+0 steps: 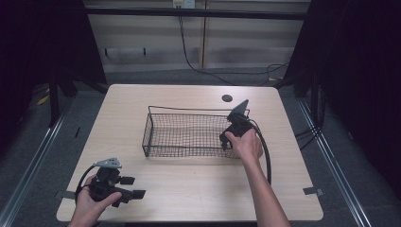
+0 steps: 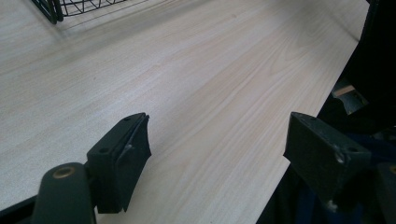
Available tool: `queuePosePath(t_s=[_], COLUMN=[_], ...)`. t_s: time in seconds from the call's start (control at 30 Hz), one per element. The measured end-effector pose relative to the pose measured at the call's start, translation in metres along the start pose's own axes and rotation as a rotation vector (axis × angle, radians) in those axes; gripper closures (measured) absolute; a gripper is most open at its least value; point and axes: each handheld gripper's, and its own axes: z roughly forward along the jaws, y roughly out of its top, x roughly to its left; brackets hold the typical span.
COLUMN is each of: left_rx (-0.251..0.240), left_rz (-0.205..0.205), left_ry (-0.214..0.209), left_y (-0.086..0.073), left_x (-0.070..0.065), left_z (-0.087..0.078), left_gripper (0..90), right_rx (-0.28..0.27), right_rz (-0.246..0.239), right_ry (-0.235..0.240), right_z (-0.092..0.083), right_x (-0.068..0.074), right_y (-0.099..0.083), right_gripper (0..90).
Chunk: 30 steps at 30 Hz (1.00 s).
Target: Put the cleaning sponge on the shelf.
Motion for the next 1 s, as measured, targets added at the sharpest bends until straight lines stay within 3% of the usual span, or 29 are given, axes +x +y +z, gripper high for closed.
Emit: queuePosePath(t_s=[0.5,1.0], left_rx=[0.002,0.004], left_rz=[0.002,0.003], left_ry=[0.002,0.001], left_y=[0.0,0.0], left_x=[0.0,0.0], left_z=[0.0,0.001], left_gripper=[21.4,21.5], right_rx=[-0.008,-0.05], right_rz=[-0.004,-0.026], right_ry=[0.009,0.063], right_z=[-0.007,-0.026], right_x=[-0.004,-0.009], right_y=[-0.002,-0.008], right_gripper=[16.8,16.2])
